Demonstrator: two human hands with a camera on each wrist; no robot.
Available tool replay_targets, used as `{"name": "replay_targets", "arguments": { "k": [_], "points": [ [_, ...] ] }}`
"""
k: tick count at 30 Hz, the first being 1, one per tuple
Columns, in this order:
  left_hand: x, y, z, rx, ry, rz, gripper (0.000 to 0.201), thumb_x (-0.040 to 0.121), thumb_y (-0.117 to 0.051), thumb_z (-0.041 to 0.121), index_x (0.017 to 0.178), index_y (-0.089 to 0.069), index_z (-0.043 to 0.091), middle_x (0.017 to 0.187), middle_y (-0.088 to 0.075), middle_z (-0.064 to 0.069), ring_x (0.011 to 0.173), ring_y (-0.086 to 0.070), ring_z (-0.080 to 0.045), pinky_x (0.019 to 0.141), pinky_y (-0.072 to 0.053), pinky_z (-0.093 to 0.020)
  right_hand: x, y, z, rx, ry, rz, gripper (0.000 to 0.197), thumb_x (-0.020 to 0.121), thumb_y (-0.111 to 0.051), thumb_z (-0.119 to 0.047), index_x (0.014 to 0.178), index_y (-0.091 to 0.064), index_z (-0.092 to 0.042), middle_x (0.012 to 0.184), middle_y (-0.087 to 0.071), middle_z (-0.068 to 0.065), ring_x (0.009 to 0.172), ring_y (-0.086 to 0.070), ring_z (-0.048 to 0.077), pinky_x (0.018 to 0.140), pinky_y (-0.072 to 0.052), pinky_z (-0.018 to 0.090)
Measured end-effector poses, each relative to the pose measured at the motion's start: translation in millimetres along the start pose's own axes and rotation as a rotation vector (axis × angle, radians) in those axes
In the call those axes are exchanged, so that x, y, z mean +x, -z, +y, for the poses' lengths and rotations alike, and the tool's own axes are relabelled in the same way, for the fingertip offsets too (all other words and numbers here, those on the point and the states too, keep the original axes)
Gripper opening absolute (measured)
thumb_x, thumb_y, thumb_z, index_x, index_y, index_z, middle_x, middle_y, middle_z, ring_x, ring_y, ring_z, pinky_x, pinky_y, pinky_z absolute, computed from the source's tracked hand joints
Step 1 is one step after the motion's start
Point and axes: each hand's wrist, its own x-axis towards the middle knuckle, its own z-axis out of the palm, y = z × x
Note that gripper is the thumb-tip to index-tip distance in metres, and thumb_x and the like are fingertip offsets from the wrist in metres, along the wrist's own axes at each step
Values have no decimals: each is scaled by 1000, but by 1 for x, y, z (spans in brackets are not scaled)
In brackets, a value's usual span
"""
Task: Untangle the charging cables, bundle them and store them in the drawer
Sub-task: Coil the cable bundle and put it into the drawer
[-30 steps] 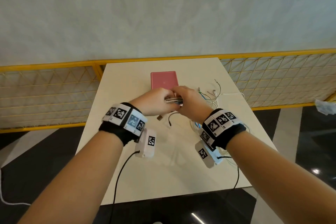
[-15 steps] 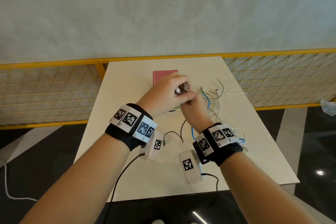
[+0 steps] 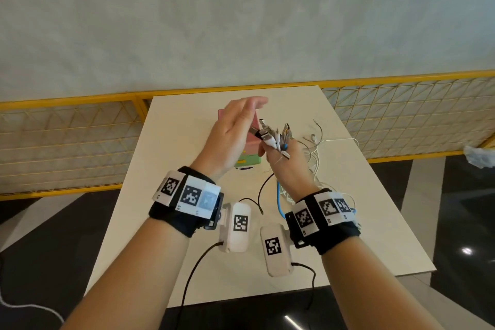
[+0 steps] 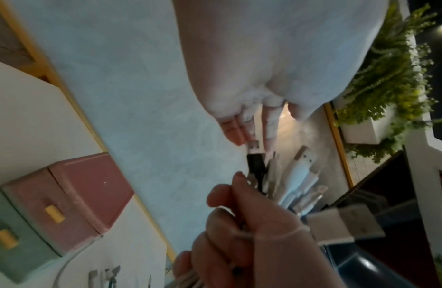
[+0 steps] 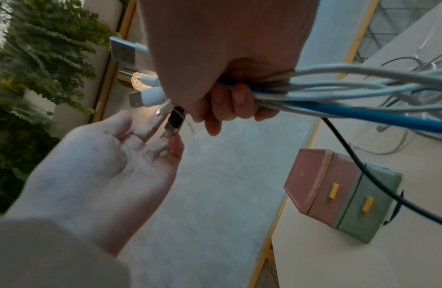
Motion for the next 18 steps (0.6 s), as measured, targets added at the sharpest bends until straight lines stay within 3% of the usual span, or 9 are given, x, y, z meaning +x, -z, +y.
{"name": "replay_targets", "arguments": {
  "k": [2,3,5,7,11,13,15,17,18],
  "points": [
    [2,-1,10,14,64,-163,55,99,-23,49,127,-61,21,127,-60,10,113,-51,12,97,-37,-7,-5,-2,-3,22,7,-16,36,95,-50,-15,59,-51,-17,50,-37,-8,42,-29,6,45,-26,16],
    [1,-4,15,34,64,-249,58,95,-22,52,125,-63,21,127,-60,11,114,-49,13,96,-37,-6,-7,-3,-4,30,10,-12,35,94,-50,-12,61,-49,-19,51,-41,-10,43,-33,7,47,-29,18],
    [-3,-13,16,111,0,-337,50,97,-30,47,115,-68,21,119,-60,5,109,-54,4,94,-41,-13,-10,-4,-6,46,8,-4,33,93,-50,-4,68,-47,-24,63,-50,-7,52,-47,13,52,-38,19],
    [-5,-17,13,154,-34,-344,35,103,-37,32,114,-68,18,107,-60,5,99,-57,1,87,-45,-16,-12,-1,-8,87,-12,9,34,91,-50,2,70,-45,-24,70,-53,-1,58,-50,5,53,-40,10],
    [-5,-10,13,32,53,-413,33,105,-34,23,129,-56,19,112,-62,7,99,-57,9,82,-52,-18,-18,4,-12,75,28,-48,41,90,-51,7,63,-42,-22,45,-50,-14,42,-47,-8,46,-35,7],
    [-9,-11,17,-33,29,-425,35,105,-31,24,132,-53,19,122,-61,2,106,-55,10,87,-46,-15,-20,5,-14,43,39,-46,41,90,-49,8,63,-41,-22,46,-51,-13,44,-49,-6,49,-36,9],
    [-11,-18,18,100,-95,-427,39,105,-33,25,137,-51,15,137,-55,2,127,-46,1,104,-36,-16,-21,3,-14,-45,78,-19,33,91,-47,8,70,-46,-18,64,-52,-5,56,-52,7,59,-40,17],
    [-11,-22,16,228,-210,-470,42,104,-35,23,143,-45,13,154,-37,1,144,-26,-4,117,-23,-20,-20,0,-11,-83,73,-28,9,92,-48,2,92,-55,-3,81,-56,9,76,-56,23,70,-42,31],
    [-10,-20,17,197,-212,-473,44,103,-36,22,145,-42,12,159,-25,2,146,-18,-1,118,-20,-18,-20,1,-11,-52,55,-23,6,91,-51,0,95,-57,0,81,-59,8,76,-56,24,69,-41,28]
  ]
}}
